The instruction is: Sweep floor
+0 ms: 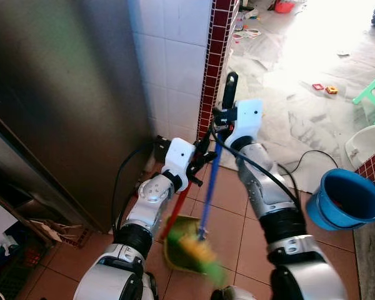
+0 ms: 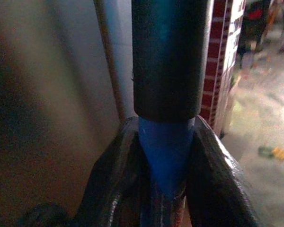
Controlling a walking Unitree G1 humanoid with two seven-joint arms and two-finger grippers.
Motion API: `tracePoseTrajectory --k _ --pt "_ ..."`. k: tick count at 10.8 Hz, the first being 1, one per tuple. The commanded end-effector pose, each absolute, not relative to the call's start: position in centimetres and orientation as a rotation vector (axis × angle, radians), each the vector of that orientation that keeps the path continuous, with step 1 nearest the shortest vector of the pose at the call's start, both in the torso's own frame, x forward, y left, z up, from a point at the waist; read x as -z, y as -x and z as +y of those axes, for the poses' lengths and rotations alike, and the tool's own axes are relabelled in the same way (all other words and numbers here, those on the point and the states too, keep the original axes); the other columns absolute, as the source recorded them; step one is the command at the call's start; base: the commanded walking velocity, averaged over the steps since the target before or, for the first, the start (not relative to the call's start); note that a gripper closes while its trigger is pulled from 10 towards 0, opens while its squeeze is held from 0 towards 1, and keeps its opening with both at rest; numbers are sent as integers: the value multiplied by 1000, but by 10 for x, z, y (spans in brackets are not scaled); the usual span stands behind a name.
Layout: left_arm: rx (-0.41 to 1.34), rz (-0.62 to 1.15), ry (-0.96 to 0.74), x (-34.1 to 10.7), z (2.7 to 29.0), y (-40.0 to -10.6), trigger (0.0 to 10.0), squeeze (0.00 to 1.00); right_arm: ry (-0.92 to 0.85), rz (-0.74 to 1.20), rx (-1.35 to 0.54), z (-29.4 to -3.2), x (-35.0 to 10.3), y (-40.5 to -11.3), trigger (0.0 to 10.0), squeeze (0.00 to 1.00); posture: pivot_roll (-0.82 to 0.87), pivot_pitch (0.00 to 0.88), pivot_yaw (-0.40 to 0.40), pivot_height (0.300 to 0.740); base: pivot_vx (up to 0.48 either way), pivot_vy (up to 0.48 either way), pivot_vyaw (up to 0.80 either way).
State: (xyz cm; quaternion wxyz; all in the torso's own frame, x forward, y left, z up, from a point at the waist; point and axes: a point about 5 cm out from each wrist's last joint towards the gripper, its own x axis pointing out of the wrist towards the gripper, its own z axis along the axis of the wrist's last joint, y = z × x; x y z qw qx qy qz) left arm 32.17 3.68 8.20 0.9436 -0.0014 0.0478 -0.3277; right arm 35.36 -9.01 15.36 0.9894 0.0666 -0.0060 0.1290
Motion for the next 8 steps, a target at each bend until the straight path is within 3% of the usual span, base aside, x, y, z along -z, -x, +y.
tracePoseTrajectory --k 1,3,5,8 --pt "705 243 93 -56 24 -305 10000 0 -221 -83 -293 -83 -181 -358 10000 0 -84 70 1 740 0 0 0" --pt "703 254 76 -54 22 -303 10000 0 -259 -150 -396 -71 -217 -360 10000 0 -86 67 1 740 0 0 0" --pt "696 262 71 -53 23 -303 10000 0 -109 -289 -525 -67 -253 -356 10000 0 -92 62 3 740 0 0 0" --pt "710 278 45 -50 22 -302 10000 0 60 -484 -490 -86 -285 -354 10000 0 -100 60 4 740 0 0 0"
